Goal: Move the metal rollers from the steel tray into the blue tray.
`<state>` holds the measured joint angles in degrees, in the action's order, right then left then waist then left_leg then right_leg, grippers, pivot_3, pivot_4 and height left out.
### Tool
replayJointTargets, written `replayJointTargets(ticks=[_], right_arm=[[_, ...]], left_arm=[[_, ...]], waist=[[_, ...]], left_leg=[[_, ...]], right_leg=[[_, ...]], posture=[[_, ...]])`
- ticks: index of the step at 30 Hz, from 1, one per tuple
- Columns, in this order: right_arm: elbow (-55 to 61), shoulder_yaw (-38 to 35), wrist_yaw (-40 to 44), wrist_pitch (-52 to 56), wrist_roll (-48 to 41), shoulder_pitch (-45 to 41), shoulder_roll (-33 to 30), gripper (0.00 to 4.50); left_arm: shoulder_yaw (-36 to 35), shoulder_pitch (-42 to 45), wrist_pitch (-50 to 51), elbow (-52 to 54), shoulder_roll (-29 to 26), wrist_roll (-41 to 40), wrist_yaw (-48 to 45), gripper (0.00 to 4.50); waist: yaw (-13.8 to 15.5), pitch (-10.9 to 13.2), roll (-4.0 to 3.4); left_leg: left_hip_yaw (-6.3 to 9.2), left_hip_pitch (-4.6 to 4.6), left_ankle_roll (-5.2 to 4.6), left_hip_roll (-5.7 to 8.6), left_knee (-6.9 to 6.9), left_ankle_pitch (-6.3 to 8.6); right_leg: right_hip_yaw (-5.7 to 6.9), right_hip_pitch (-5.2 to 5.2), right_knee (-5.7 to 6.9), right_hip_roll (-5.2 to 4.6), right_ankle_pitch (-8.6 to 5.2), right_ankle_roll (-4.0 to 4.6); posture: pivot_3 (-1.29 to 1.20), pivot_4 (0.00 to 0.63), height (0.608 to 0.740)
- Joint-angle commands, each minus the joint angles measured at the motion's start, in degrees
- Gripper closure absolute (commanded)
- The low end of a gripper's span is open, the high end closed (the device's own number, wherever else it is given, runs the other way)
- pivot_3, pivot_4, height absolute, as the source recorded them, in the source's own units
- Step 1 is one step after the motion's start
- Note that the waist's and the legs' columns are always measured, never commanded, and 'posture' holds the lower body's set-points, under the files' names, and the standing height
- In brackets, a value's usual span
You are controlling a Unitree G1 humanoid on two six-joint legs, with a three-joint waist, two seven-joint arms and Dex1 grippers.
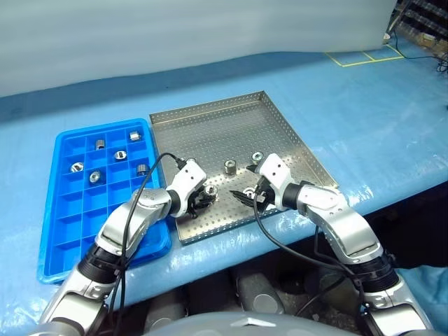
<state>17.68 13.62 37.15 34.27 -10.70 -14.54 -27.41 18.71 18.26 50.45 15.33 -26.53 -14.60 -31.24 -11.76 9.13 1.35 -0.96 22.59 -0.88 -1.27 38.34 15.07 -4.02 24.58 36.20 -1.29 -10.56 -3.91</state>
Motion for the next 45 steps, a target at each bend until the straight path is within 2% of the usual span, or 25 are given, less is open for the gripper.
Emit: replayJointTargets(ticks=[1,4,8,12,16,21,25,29,42,45], right_arm=[[-0.1,0.6,0.4,-1.0,0.3,-1.1,0.6,0.0],[-1.2,0.6,1.6,-0.3,-1.1,-1.4,1.3,0.0],[-1.1,1.2,6.2,0.9,-4.4,-2.0,1.0,0.0],[0.0,1.2,9.9,1.0,-8.0,-3.2,1.8,0.0],[1.2,1.9,12.4,1.1,-11.0,-4.3,3.4,0.0],[-1.4,2.8,11.2,0.1,-9.4,-5.9,4.3,0.0],[-1.6,3.2,11.3,0.0,-9.0,-6.2,4.2,0.0],[-1.6,3.2,11.3,-0.1,-8.9,-6.6,4.2,0.0],[-1.0,3.1,10.1,-0.7,-7.6,-6.0,3.7,0.0],[-0.8,2.9,9.8,-0.7,-7.5,-5.9,3.6,0.0]], left_arm=[[-2.4,-0.7,-1.0,2.2,0.1,-0.1,0.3,2.76],[-6.2,-1.7,-0.2,5.9,-0.4,-2.0,0.3,2.76],[-17.7,-3.4,4.0,15.6,-1.5,-7.9,1.1,2.76],[-27.9,-6.8,7.9,23.4,-3.7,-10.5,3.3,2.76],[-39.8,-13.1,10.4,26.2,-3.9,-8.4,8.6,2.76],[-49.8,-18.4,11.5,25.4,1.5,-2.9,19.7,2.76],[-49.6,-21.2,11.3,25.8,5.0,-2.0,22.5,2.76],[-47.8,-21.4,10.0,24.0,6.1,-1.1,23.7,2.76],[-44.1,-17.3,7.1,17.4,4.9,0.2,25.0,2.76],[-44.9,-16.5,6.9,16.8,6.2,0.6,26.6,1.81]], waist=[[0.0,0.0,0.0],[-0.1,0.0,0.0],[0.1,0.0,0.0],[0.6,0.0,0.0],[1.5,0.0,0.01],[4.1,0.0,0.08],[7.0,-0.1,0.28],[8.7,-0.1,0.39],[8.5,-0.1,0.42],[8.3,0.0,0.46]], left_leg=[[0.0,0.0,0.0,0.0,0.0,0.0],[-0.01,0.0,0.0,-0.01,0.01,0.0],[0.02,0.01,0.0,-0.03,0.03,0.0],[0.04,-0.03,0.0,-0.03,0.05,0.0],[0.05,-0.05,0.0,-0.08,0.06,0.0],[0.15,-0.02,0.02,-0.07,0.27,-0.01],[0.19,0.0,0.02,-0.01,0.48,0.0],[0.19,0.03,0.02,-0.01,0.75,0.0],[-0.13,0.01,0.04,-0.11,0.73,-0.04],[-0.14,0.02,0.04,-0.11,0.74,-0.04]], right_leg=[[0.0,0.0,0.0,0.0,0.0,0.0],[-0.01,0.01,0.02,0.0,0.0,0.01],[0.0,0.04,0.1,0.01,0.01,0.04],[0.01,0.01,0.15,0.01,-0.01,0.03],[0.02,0.01,0.16,0.06,-0.02,0.03],[0.13,0.0,0.33,0.04,-0.06,0.09],[0.19,-0.02,0.53,-0.06,-0.22,0.39],[0.26,-0.08,0.63,-0.08,-0.29,0.5],[0.29,-0.02,0.64,-0.02,-0.21,0.64],[0.29,-0.02,0.64,-0.03,-0.23,0.61]], posture=[[-0.22,0.15,0.74],[-0.21,0.15,0.74],[-0.19,0.15,0.74],[-0.12,0.15,0.74],[-0.07,0.15,0.74],[-0.03,0.15,0.74],[-0.02,0.15,0.74],[-0.01,0.15,0.74],[-0.05,0.15,0.74],[-0.05,0.15,0.74]])
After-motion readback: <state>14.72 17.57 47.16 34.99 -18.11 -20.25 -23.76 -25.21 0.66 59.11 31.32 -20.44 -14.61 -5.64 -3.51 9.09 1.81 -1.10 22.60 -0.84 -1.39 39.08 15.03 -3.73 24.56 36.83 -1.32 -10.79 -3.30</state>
